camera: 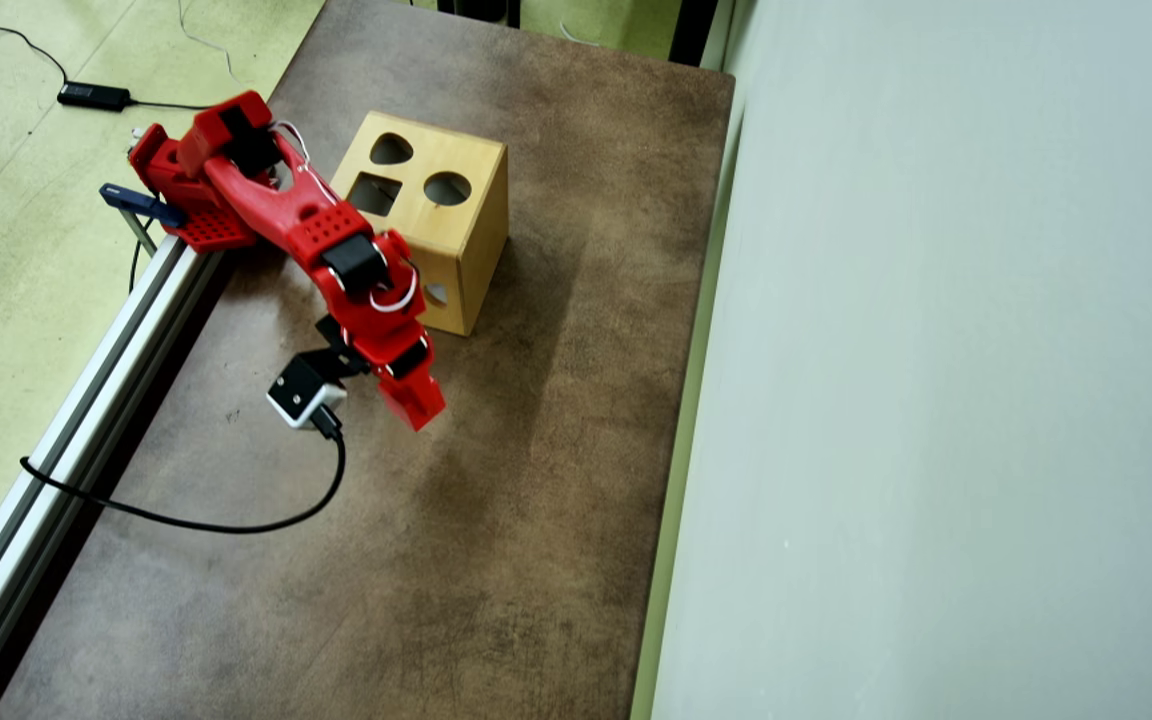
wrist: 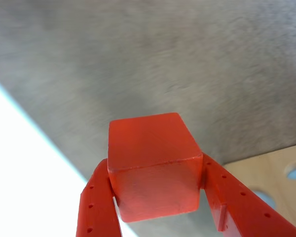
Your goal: Pick and place the red cube on the square hole
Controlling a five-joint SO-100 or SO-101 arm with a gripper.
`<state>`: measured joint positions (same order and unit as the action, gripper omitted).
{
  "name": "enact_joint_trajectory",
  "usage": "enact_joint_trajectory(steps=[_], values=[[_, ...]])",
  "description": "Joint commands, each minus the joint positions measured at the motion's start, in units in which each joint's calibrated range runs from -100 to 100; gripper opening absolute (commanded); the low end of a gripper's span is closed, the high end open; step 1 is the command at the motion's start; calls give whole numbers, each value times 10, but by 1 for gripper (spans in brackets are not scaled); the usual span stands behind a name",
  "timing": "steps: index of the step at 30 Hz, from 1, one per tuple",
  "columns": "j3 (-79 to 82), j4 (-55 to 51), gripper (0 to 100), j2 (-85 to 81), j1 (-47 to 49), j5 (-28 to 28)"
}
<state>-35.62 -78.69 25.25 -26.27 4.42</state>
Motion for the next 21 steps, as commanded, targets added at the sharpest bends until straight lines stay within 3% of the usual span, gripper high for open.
enact_joint_trajectory(steps=[1, 21], values=[[-19, -2, 21, -119, -2, -1], [-19, -2, 21, -358, 3, 0]])
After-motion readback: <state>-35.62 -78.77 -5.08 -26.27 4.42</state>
